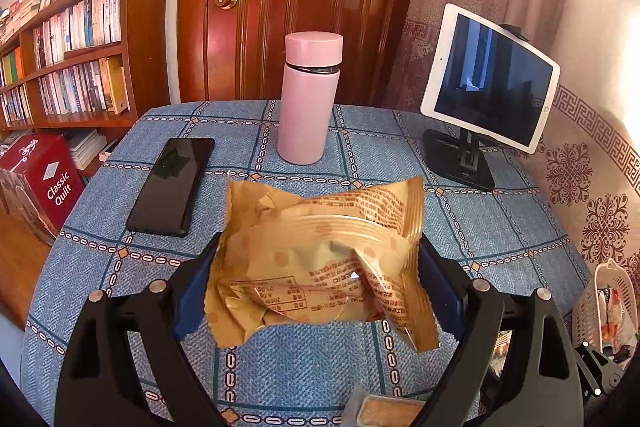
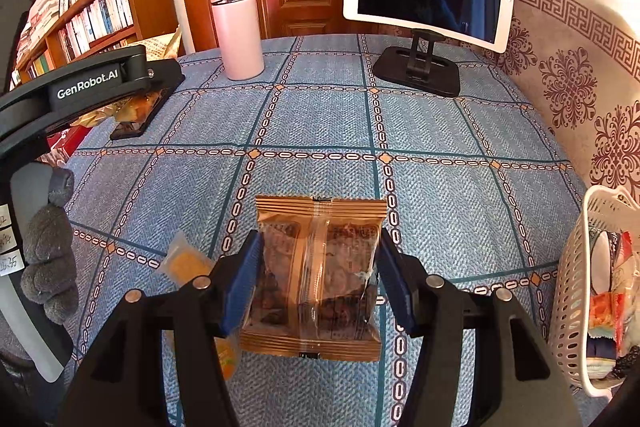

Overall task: Organize snacks
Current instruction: 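Carry the brown packet over the white basket with the right gripper while the left holds the bread bag, then lower the brown packet into the basket and open the right gripper, then carry the tan bread bag over the white basket with the left gripper, then lower the tan bread bag into the basket and open the left gripper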

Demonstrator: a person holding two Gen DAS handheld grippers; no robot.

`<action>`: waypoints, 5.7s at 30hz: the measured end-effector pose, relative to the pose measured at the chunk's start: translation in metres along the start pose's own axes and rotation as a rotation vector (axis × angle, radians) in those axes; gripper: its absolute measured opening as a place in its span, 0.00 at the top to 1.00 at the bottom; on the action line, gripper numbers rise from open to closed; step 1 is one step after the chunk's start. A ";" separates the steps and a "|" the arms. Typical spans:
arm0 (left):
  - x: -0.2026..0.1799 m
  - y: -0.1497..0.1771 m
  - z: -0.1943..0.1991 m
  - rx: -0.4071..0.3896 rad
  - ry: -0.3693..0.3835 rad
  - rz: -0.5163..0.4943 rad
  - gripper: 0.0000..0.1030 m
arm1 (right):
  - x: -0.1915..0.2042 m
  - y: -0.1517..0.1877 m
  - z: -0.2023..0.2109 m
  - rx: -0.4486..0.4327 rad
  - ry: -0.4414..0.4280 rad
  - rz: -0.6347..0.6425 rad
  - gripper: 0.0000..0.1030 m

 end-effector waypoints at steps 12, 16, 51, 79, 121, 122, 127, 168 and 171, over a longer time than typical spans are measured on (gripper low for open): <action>-0.006 -0.004 0.022 -0.042 0.032 -0.001 0.12 | -0.016 0.012 0.046 -0.067 0.021 -0.039 0.44; -0.007 -0.005 0.031 -0.061 0.046 0.001 0.12 | -0.029 0.015 0.061 -0.093 0.042 -0.063 0.44; -0.023 -0.008 0.078 -0.147 0.127 -0.027 0.12 | -0.234 0.050 0.117 -0.134 0.270 -0.502 0.44; -0.023 -0.008 0.085 -0.157 0.143 -0.029 0.12 | -0.234 0.067 0.096 -0.076 0.199 -0.533 0.40; -0.103 0.046 0.088 -0.059 0.082 -0.186 0.11 | -0.213 0.100 0.138 -0.259 0.221 -0.385 0.30; -0.109 0.047 0.089 -0.062 0.089 -0.197 0.11 | -0.213 0.101 0.139 -0.264 0.225 -0.380 0.30; -0.149 0.053 0.089 -0.028 0.170 -0.255 0.11 | -0.222 0.112 0.143 -0.274 0.209 -0.385 0.29; -0.378 0.089 0.011 0.214 0.361 -0.565 0.07 | -0.232 0.128 0.126 -0.320 0.110 -0.311 0.29; -0.378 0.087 0.016 0.201 0.380 -0.563 0.07 | -0.232 0.128 0.125 -0.321 0.104 -0.315 0.28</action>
Point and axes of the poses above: each gripper's, at about its wrist camera, not at the fingertips, and z roughly against the way its jaws point, x to its left, y to its underside, the point moved 4 cm from there along -z, roughly the way its jaws point, and after that the axes turned 11 degrees about x, right-handed, at the moved point
